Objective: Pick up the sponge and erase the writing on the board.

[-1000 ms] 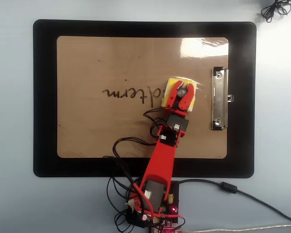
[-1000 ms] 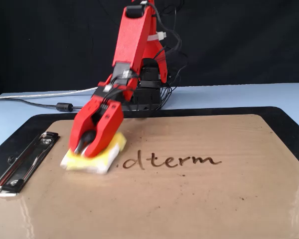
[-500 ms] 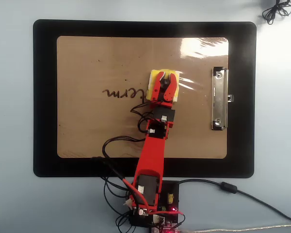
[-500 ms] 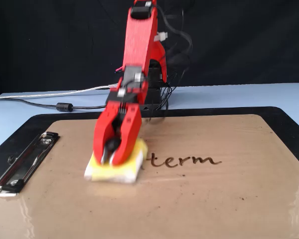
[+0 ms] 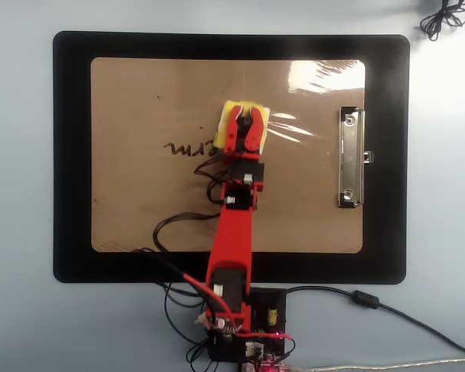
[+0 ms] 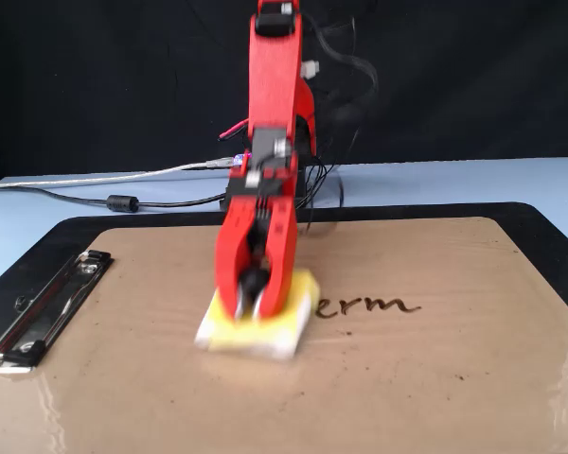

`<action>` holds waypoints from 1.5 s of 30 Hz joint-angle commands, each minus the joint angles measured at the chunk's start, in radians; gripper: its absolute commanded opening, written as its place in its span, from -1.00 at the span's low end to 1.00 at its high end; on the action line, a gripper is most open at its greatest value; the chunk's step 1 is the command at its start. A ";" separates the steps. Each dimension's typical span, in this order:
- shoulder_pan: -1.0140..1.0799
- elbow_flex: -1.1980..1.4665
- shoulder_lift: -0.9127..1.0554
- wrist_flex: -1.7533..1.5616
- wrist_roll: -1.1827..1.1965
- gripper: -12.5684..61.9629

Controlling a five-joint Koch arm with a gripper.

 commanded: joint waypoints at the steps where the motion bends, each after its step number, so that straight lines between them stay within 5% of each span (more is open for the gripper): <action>1: -0.014 0.002 -0.066 0.003 -0.035 -0.88; 9: -0.069 0.772 0.638 0.005 -0.040 -0.88; 17: -0.097 0.166 0.035 -0.014 -0.040 -0.88; 24: -0.147 0.626 0.443 -0.018 -0.040 -0.88; 31: -0.175 0.210 0.114 0.003 -0.029 -0.88; 39: -0.212 0.549 0.445 0.060 -0.031 -0.88; 45: -0.249 0.150 0.114 0.084 -0.028 -0.88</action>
